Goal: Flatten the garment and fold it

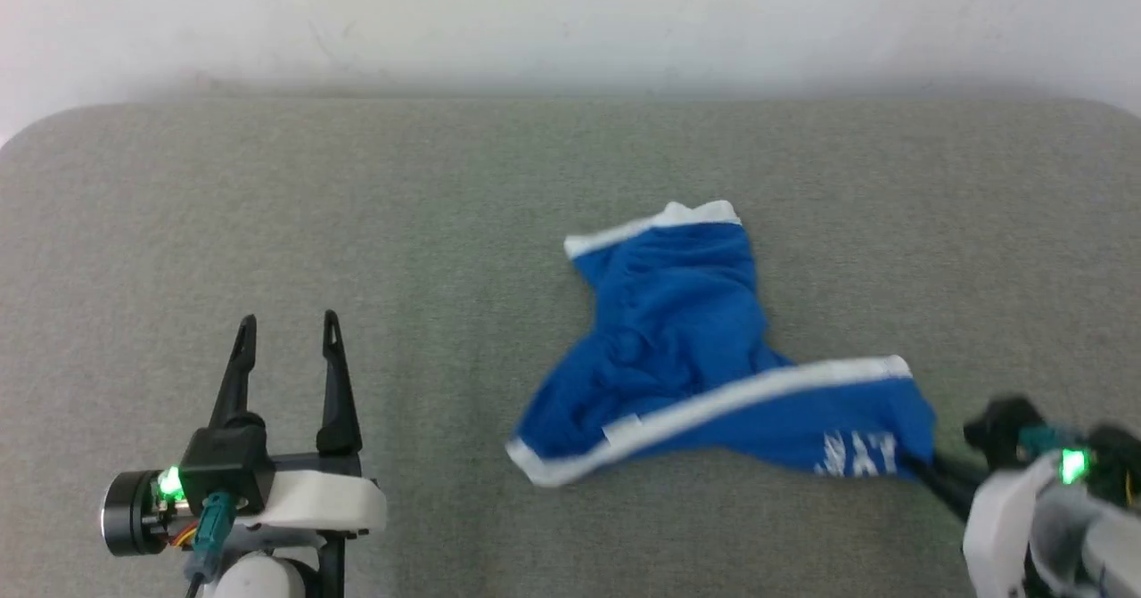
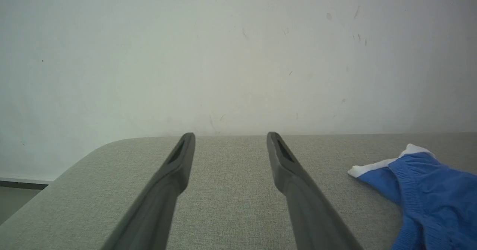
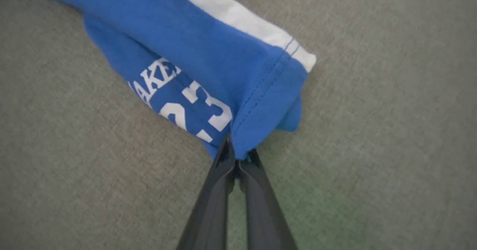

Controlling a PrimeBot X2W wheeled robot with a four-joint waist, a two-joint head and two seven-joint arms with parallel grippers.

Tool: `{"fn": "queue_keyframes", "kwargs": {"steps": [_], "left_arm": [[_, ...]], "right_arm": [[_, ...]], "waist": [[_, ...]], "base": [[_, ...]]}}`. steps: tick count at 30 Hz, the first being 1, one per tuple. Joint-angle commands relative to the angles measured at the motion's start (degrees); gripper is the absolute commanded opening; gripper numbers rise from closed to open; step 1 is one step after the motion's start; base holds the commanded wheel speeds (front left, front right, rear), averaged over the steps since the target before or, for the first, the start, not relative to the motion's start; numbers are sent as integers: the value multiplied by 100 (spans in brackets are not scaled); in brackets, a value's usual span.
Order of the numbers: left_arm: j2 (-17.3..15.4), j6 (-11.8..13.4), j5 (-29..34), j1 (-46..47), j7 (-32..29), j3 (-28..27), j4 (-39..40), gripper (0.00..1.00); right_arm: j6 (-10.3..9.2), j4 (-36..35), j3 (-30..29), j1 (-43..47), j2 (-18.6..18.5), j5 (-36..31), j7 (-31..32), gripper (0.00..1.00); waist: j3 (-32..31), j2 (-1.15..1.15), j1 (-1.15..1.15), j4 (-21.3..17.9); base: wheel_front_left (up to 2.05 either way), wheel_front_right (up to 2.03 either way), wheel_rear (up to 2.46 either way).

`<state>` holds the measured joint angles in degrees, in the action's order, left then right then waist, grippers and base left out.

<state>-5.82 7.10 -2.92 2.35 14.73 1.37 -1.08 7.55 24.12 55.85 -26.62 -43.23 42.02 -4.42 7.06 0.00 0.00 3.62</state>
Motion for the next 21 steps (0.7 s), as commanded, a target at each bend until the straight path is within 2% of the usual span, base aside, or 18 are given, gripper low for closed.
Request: {"fn": "queue_keyframes", "kwargs": {"steps": [1, 6, 7, 8, 11, 14, 17, 21], "left_arm": [[15, -24, 60, -98, 27, -47, 18, 100], [53, -50, 105, -118, 27, -51, 13, 100], [55, -51, 109, -136, 27, -66, 8, 100], [57, -53, 115, -155, 27, -79, 8, 100], [52, -59, 139, -225, 27, -116, -6, 100], [47, -45, 191, -273, 27, -124, -3, 100], [50, -21, 227, -291, 27, -112, 15, 100], [59, -23, 247, -248, 27, -57, 31, 100]], "right_arm": [[-6, 75, -94, 269, 60, -57, 71, 0], [-6, 361, -538, 956, 448, -271, 183, 0], [-6, 363, -686, 1028, 539, -276, 124, 34], [-6, 338, -842, 1088, 598, -277, 62, 100], [-6, 134, -1301, 1127, 544, -581, -51, 100], [-6, -390, -1743, 1139, 360, -815, 53, 100], [-6, -1093, -2132, 1047, 87, -1158, 445, 100], [-6, -1956, -2447, 855, -204, -1271, 1160, 100]], "waist": [[-21, 0, 0, -111], [-14, 0, 0, -160], [-30, 0, 0, -184], [-42, 0, 0, -201], [-100, 0, 0, -265], [-142, 0, 0, -305], [-157, 0, 0, -325], [-128, 0, 0, -276]], "base": [[0, 0, 0], [0, 0, 0], [0, 0, 0], [0, 0, 0], [0, 0, 0], [0, 0, 0], [0, 0, 0], [0, 0, 0]]}}
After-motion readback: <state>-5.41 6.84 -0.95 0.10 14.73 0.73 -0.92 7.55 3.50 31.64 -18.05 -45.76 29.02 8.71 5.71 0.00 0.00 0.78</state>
